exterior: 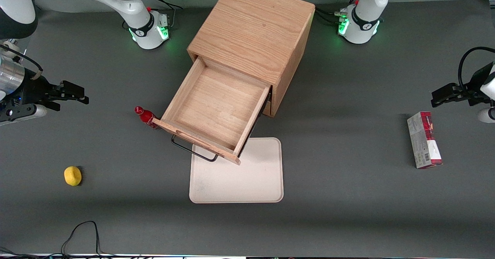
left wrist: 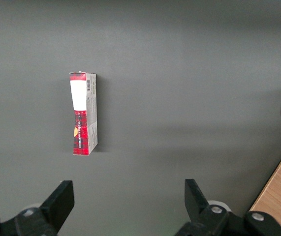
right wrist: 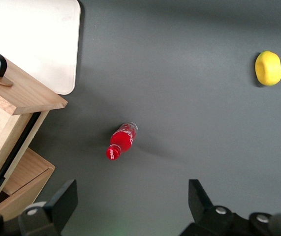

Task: Open upper drawer

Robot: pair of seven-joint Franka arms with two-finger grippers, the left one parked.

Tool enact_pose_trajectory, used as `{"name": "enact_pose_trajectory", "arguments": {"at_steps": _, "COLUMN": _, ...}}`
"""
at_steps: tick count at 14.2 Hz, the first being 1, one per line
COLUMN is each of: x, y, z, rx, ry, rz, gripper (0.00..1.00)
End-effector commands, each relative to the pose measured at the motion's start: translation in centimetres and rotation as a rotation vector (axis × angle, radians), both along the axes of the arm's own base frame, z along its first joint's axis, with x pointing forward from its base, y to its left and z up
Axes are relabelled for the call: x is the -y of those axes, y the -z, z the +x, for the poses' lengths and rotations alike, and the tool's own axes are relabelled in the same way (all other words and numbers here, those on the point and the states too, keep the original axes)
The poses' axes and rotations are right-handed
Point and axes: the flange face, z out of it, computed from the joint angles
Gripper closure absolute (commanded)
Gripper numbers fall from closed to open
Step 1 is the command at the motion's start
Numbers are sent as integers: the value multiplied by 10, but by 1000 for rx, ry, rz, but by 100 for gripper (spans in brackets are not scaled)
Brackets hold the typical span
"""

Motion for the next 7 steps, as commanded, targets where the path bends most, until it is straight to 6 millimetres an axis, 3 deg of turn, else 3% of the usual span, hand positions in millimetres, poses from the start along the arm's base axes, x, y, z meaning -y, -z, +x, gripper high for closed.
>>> {"name": "enact_pose_trajectory", "arguments": {"at_steps": 1, "x": -19, "y": -11, "z": -4, "rx": 0, "ry": -7, "rz": -16, "gripper": 0}}
{"name": "enact_pose_trajectory", "arguments": {"at_steps": 2, "x": -26, "y": -14, "z": -3, "rx": 5, "ry": -26, "rz": -47, "gripper": 0}}
{"name": "enact_pose_trajectory", "arguments": {"at_steps": 7, "x": -18, "y": -20, "z": 1, "rx": 21, "ry": -19, "rz": -58, "gripper": 0}}
